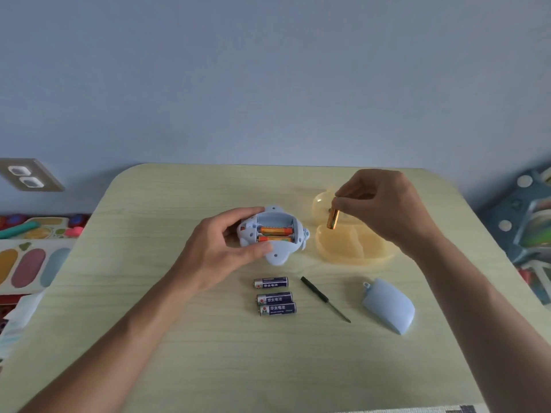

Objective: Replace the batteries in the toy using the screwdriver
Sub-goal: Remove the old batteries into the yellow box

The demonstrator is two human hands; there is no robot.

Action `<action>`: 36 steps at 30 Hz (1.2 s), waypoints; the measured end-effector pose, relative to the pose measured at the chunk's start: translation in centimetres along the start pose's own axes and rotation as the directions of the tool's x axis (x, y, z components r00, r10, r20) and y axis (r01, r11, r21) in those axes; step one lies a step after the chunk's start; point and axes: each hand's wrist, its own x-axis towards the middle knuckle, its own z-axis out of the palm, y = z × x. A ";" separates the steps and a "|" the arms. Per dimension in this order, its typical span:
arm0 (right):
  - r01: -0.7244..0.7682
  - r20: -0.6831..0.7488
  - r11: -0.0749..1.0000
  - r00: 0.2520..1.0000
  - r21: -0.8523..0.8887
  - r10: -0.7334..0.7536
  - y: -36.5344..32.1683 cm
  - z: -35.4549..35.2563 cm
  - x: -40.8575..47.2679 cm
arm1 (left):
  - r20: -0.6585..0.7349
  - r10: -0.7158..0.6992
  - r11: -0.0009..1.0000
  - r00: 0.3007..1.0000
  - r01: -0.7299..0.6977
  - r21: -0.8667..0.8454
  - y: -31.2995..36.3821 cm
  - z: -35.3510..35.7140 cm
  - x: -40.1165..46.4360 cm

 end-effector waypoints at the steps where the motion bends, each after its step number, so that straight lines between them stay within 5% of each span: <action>1: -0.027 0.018 0.999 0.999 -0.023 0.027 0.3 -0.2 -0.3 | -0.002 0.000 1.000 1.000 0.000 -0.001 0.0 0.0 0.0; 9: -0.061 0.086 0.938 0.992 -0.342 0.096 0.5 0.9 -1.9 | 0.010 0.018 1.000 1.000 -0.018 -0.001 0.1 0.1 -0.2; 17: 0.018 0.039 0.805 0.999 -0.593 0.006 0.6 2.6 -2.4 | 0.009 0.001 1.000 1.000 -0.001 0.027 0.1 -0.1 -0.4; 21: 0.126 -0.007 0.881 0.989 -0.457 -0.145 -1.0 2.4 -2.4 | 0.003 -0.012 1.000 1.000 0.012 0.021 0.1 -0.1 -0.3; 25: 0.315 0.138 0.910 0.948 -0.271 -0.287 -2.9 3.3 -1.8 | -0.008 -0.018 1.000 1.000 0.018 -0.009 0.1 0.0 -0.3; 30: 0.311 0.344 0.887 0.920 -0.342 -0.190 -3.7 5.1 -1.3 | -0.013 -0.020 1.000 1.000 0.019 -0.021 0.2 0.2 -0.4; 36: 0.304 0.379 0.872 0.913 -0.383 -0.152 -3.5 5.6 -1.2 | -0.035 -0.021 1.000 0.999 0.020 -0.018 0.3 0.4 -0.5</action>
